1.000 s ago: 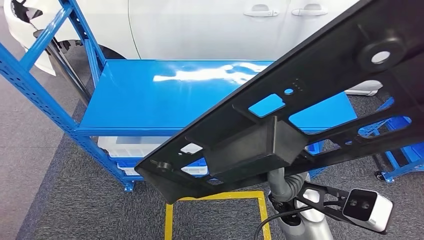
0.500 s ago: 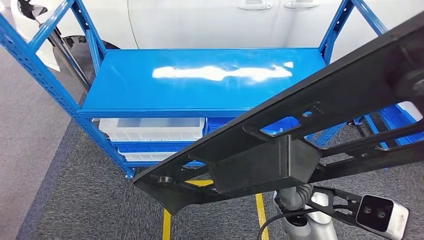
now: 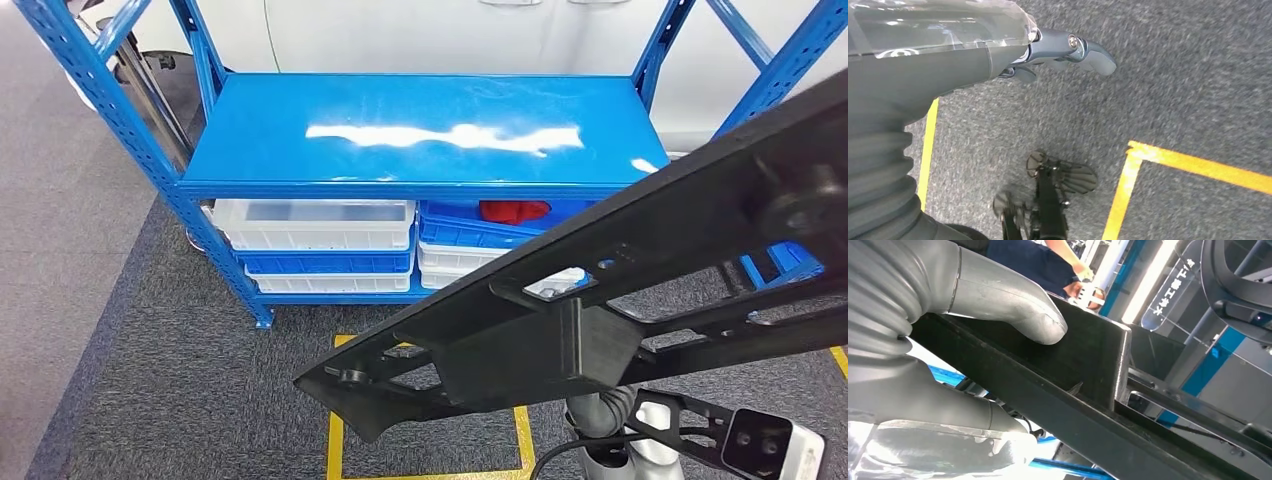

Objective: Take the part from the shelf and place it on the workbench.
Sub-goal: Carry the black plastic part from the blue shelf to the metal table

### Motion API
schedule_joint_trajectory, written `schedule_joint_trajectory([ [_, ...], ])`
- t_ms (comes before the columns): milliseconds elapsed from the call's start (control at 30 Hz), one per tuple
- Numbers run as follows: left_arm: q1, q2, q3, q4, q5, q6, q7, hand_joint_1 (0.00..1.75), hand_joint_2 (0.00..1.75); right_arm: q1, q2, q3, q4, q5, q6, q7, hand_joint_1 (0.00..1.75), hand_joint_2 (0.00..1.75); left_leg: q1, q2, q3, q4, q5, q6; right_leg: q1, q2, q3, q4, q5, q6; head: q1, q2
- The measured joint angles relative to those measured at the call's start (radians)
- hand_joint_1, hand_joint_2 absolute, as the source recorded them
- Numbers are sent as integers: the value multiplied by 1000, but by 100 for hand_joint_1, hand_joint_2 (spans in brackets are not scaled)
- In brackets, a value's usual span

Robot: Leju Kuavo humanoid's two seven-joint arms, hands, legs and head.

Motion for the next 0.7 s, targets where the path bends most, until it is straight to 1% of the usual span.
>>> schedule_joint_trajectory([
  [33, 0, -2, 0, 0, -1, -1, 0, 0, 175, 3, 0, -6, -3, 1, 5, 0, 175, 175, 0, 0, -4, 2, 8, -5, 3, 0, 35, -54, -13, -6, 0, 0],
  [67, 0, -4, 0, 0, -2, -1, 0, 0, 175, 6, 1, -11, -6, 1, 8, 0, 175, 175, 0, 0, -7, 1, 17, -11, 6, 0, 49, -82, -22, -12, 0, 0],
  [100, 0, -5, 0, 0, -3, -2, -1, 0, 175, 9, 1, -15, -7, 2, 10, 0, 175, 175, 0, 1, -9, -2, 26, -18, 6, 0, 47, -89, -19, -19, 0, 0],
  [133, 0, -5, -1, 0, -3, -3, -1, 0, 175, 11, 2, -18, -7, 3, 11, 0, 175, 175, 1, 0, -12, -1, 26, -24, 5, -1, 40, -89, -8, -27, 0, 0],
  [167, 1, -5, -1, 0, -4, -4, -3, 0, 175, 13, 4, -20, -7, 4, 11, 0, 175, 175, 2, -1, -19, 12, 8, -29, 3, -3, 31, -91, 3, -35, 0, 0],
  [200, 1, -5, -1, 0, -6, -5, -5, 0, 175, 15, 7, -22, -7, 4, 13, 0, 175, 175, 3, -2, -31, 42, -29, -32, 1, -4, 21, -93, 15, -42, 0, 0],
  [233, 1, -5, -2, 0, -9, -6, -7, 0, 175, 16, 11, -24, -7, 4, 16, 0, 175, 175, 5, -3, -46, 93, -82, -34, 1, -6, 8, -93, 27, -48, 0, 0],
  [267, 1, -5, -2, 0, -13, -8, -10, 0, 175, 18, 16, -28, -7, 4, 22, 0, 175, 175, 5, -3, -63, 160, -134, -37, 2, -6, -7, -92, 39, -51, 0, 0],
  [300, 1, -4, -3, 0, -17, -9, -12, 0, 175, 20, 21, -35, -7, 4, 29, 0, 175, 175, 5, -3, -74, 226, -168, -40, 4, -6, -23, -90, 50, -52, 0, 0],
  [333, 0, -2, -4, 0, -21, -9, -13, 0, 175, 22, 26, -42, -7, 5, 37, 0, 175, 175, 6, -3, -77, 276, -177, -42, 5, -6, -40, -88, 61, -52, 0, 0],
  [367, 0, 1, -5, 0, -23, -9, -13, 0, 175, 25, 32, -49, -7, 6, 46, 0, 175, 175, 6, -3, -68, 299, -158, -43, 6, -6, -57, -86, 71, -51, 0, 0],
  [400, 0, 4, -5, 0, -23, -9, -13, 0, 175, 26, 37, -56, -7, 8, 54, 0, 175, 175, 6, -3, -44, 288, -124, -42, 7, -6, -73, -82, 80, -50, 0, 0],
  [433, -1, 7, -5, 0, -21, -9, -13, 0, 175, 27, 43, -62, -7, 9, 63, 0, 175, 175, 5, -3, -4, 246, -95, -39, 8, -5, -88, -78, 89, -48, 0, 0],
  [467, -2, 11, -5, 0, -18, -9, -12, 0, 175, 26, 50, -67, -8, 9, 71, 0, 175, 175, 4, -3, 53, 179, -86, -36, 9, -4, -100, -73, 96, -44, 0, 0],
  [500, -5, 15, -5, 0, -16, -9, -12, 0, 175, 26, 57, -73, -10, 10, 78, 0, 175, 175, 3, -3, 111, 102, -98, -31, 11, -4, -109, -68, 103, -40, 0, 0],
  [533, -8, 19, -5, 0, -15, -9, -12, 0, 175, 24, 64, -78, -13, 10, 83, 0, 175, 175, 1, -4, 154, 37, -119, -26, 13, -5, -115, -63, 109, -35, 0, 0],
  [567, -10, 22, -5, 0, -15, -9, -12, 0, 175, 23, 70, -82, -16, 10, 86, 0, 175, 175, -2, -4, 179, -5, -138, -21, 13, -6, -118, -61, 116, -30, 0, 0],
  [600, -11, 25, -5, 0, -15, -9, -12, 0, 175, 21, 76, -85, -18, 10, 86, 0, 175, 175, -3, -4, 184, -24, -143, -15, 12, -7, -120, -60, 122, -24, 0, 0],
  [633, -10, 26, -5, 0, -15, -8, -12, 0, 175, 21, 80, -87, -20, 10, 84, 0, 175, 175, -2, -3, 179, -27, -138, -8, 10, -7, -122, -58, 125, -18, 0, 0],
  [667, -9, 28, -5, 0, -15, -7, -12, 0, 175, 20, 83, -88, -22, 10, 80, 0, 175, 175, -1, -1, 175, -30, -130, -1, 8, -6, -128, -47, 116, -12, 0, 0],
  [700, -8, 30, -5, 0, -16, -6, -12, 0, 175, 21, 85, -89, -25, 10, 76, 0, 175, 175, 0, 0, 170, -32, -122, 5, 7, -4, -142, -16, 91, -7, 0, 0],
])
